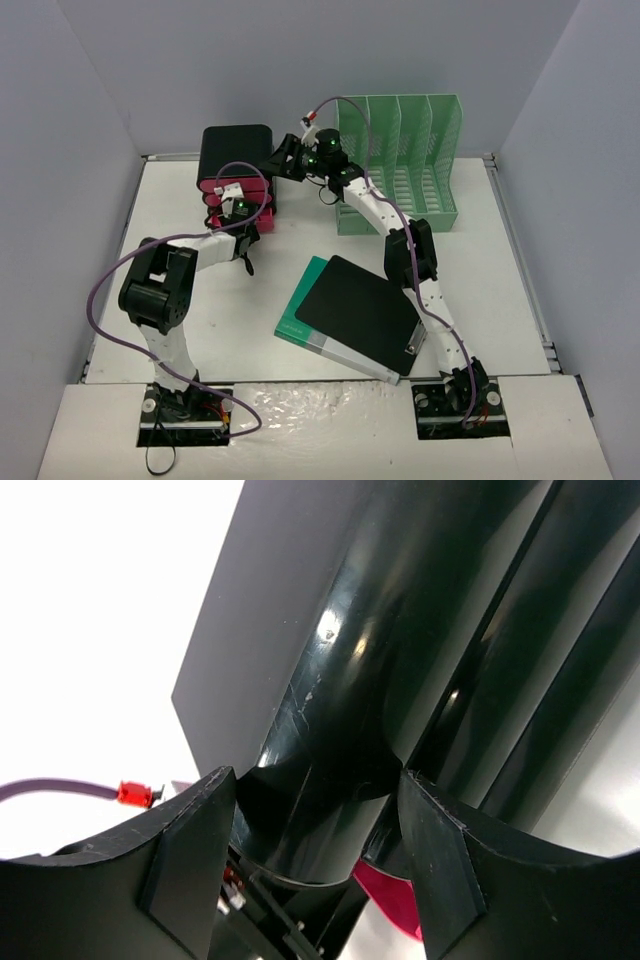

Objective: Organize the desk

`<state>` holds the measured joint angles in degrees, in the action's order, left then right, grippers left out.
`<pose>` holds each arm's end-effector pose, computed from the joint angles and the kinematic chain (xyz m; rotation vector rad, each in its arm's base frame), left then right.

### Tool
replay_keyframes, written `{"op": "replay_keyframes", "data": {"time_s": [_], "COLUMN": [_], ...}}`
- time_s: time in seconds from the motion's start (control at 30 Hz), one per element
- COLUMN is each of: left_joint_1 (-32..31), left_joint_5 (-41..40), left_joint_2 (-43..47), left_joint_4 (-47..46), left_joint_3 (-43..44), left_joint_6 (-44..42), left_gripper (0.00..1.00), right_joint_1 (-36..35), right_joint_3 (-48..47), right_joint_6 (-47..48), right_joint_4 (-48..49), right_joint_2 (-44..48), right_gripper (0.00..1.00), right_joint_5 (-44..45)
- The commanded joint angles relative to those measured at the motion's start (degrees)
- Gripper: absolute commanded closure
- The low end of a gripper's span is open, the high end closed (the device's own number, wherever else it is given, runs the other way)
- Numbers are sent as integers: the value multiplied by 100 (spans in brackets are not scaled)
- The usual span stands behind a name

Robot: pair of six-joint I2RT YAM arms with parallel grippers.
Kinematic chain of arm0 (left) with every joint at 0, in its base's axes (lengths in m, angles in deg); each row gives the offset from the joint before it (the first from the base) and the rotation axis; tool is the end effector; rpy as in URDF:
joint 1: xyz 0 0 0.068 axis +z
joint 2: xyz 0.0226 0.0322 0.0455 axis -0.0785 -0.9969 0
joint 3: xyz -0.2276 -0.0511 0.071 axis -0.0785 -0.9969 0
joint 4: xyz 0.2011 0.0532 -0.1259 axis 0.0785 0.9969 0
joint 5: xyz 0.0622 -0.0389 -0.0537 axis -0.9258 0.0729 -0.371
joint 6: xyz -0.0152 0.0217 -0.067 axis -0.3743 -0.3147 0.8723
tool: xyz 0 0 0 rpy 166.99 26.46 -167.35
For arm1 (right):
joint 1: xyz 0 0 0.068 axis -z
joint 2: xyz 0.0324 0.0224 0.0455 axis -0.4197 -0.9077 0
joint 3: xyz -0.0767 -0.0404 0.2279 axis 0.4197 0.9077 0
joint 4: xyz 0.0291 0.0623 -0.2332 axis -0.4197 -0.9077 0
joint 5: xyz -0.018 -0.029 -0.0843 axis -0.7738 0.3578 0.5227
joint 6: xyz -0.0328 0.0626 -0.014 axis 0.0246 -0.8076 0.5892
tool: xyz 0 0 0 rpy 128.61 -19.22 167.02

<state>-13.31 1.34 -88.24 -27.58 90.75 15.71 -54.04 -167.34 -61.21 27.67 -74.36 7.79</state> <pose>0.3756 -0.1006 0.1407 -0.4456 2.1524 -0.1213 0.4871 0.3149 0.2363 -0.3491 1.7764 1.4935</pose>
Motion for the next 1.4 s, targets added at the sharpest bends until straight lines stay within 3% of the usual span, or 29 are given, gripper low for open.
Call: {"op": "replay_keyframes", "data": {"time_s": [0.0,0.5,0.97,1.37], "left_joint_1": [419,685,700,895], "left_joint_5": [-596,-373,-207,-208], "left_joint_2": [240,120,343,257], "left_joint_4": [-938,-1546,-1541,-1786], "left_joint_3": [684,822,623,700], "left_joint_6": [-144,-762,-818,-1043], "left_gripper": [69,69,69,63], "right_joint_1": [-139,-122,-63,-124], "right_joint_3": [61,56,622,1028], "right_joint_6": [495,496,554,766], "right_joint_4": [-289,-336,-403,-601], "right_joint_2": [47,0,722,1190], "right_gripper": [62,62,47,45], "right_joint_5": [-343,-317,19,50]}}
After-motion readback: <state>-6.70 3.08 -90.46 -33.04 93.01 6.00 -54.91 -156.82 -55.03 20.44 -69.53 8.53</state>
